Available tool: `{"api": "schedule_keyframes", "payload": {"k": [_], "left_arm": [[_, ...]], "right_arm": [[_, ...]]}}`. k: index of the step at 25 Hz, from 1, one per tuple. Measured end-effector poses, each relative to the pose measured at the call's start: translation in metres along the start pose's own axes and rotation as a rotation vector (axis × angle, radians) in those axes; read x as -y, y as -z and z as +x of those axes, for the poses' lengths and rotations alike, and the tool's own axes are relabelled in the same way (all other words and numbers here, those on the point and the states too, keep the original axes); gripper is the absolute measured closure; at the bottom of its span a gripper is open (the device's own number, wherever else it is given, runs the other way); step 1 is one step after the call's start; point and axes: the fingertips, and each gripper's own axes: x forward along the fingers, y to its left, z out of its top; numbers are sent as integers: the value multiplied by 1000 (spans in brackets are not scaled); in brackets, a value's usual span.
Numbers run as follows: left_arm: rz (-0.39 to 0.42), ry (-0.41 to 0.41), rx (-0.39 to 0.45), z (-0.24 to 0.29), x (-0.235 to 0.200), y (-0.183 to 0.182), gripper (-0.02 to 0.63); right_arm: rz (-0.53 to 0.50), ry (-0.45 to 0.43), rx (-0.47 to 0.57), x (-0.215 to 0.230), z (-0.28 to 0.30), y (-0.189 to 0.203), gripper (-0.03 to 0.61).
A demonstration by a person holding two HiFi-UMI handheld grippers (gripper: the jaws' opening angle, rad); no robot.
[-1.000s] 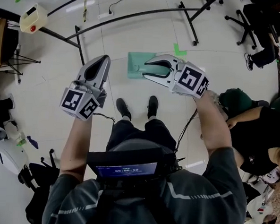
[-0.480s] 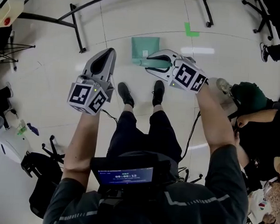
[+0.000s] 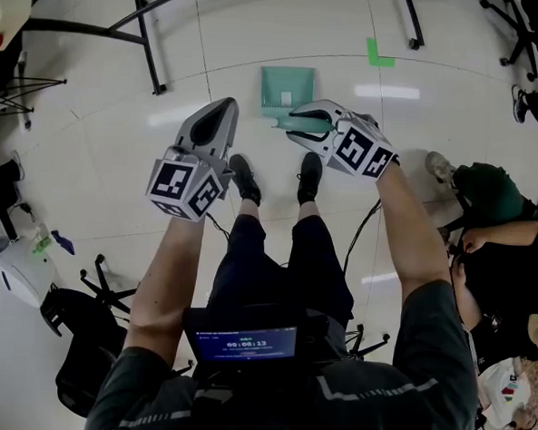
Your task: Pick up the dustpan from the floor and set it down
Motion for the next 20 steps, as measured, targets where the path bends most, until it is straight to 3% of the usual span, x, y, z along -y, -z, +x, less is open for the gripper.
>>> {"api": "schedule_keyframes", "payload": {"k": [10,13,20], "left_arm": [[-23,29,-30,10,5,9,580],[-30,45,-31,2,11,8,580],[-13,68,-56,-4,24,1,580]], "right_arm": [[19,-25,-16,-5,5,6,420],[27,-34,-48,-17,6,8,359],[64,-41,-41,-36,-9,-3,356]]}}
